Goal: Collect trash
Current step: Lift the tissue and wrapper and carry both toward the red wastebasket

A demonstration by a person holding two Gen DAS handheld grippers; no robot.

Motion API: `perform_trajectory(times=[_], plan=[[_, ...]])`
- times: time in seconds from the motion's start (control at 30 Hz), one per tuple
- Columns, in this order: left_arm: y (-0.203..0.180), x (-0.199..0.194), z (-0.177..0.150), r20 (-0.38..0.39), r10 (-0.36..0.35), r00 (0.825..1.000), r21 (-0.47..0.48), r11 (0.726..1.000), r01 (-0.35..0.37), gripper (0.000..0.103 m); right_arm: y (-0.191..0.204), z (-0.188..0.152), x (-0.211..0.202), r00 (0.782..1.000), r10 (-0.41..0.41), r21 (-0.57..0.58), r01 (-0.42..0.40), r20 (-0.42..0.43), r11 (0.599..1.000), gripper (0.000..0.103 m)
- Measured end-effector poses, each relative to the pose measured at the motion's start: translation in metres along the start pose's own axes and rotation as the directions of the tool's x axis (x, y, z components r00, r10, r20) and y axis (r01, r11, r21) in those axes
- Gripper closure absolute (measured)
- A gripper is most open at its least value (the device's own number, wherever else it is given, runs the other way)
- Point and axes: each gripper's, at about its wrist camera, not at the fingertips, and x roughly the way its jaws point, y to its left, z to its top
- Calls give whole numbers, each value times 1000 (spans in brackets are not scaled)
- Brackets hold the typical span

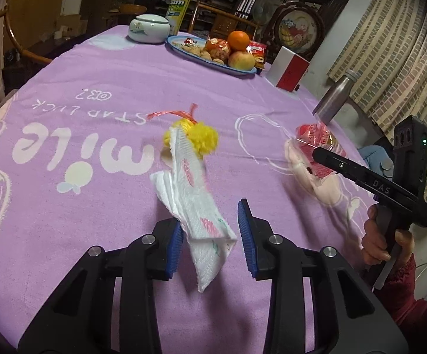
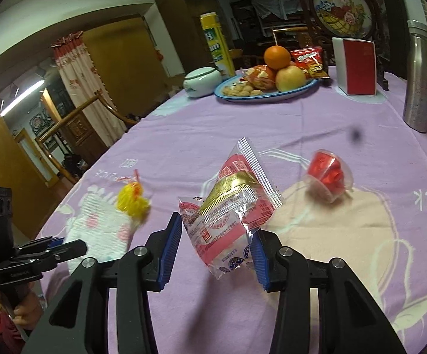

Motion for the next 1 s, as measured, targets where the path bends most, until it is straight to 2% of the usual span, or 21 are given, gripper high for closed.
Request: perform_trajectory(times=[0.07, 0.13, 0.23, 0.3, 0.33, 0.37, 0.47, 0.57, 0.67, 1.0], plan=[[1, 6, 0, -5, 18, 1000, -16, 1000, -18, 54, 0, -2, 1, 1000, -2, 1, 2, -4, 1000, 58], [3, 18, 3, -26, 30, 999, -44, 999, -31, 48, -3, -5, 3, 1000, 3, 11, -3, -15, 1000, 58], [7, 32, 6, -63, 76, 995, -69, 994, -80, 48, -6, -6, 5, 999, 14, 26, -13, -33, 1000, 57], [7, 38, 8, -78, 103, 992, -73, 991, -108, 51, -8, -7, 5, 999, 18, 30, -17, -34, 999, 57], [7, 36, 8, -72, 101, 992, -64, 992, -105, 63, -8, -7, 4, 999, 17, 29, -16, -33, 999, 58], [5, 35, 9, -66, 97, 993, -50, 994, -100, 83, -8, -7, 4, 999, 15, 28, -14, -30, 1000, 58], [2, 28, 10, -45, 101, 994, -30, 994, -102, 97, -8, -7, 1, 1000, 18, 26, -18, -17, 1000, 64], [2, 13, 10, -8, 99, 995, -21, 995, -99, 98, -7, -7, -2, 999, 36, 38, -36, -9, 999, 65], [3, -7, 8, 27, 126, 992, -8, 992, -126, 98, -2, -8, -6, 998, 64, 35, -64, -1, 997, 65], [27, -76, -10, 119, 186, 975, -44, 982, -182, 98, 46, -9, -23, 990, 142, -29, -141, 11, 990, 68]])
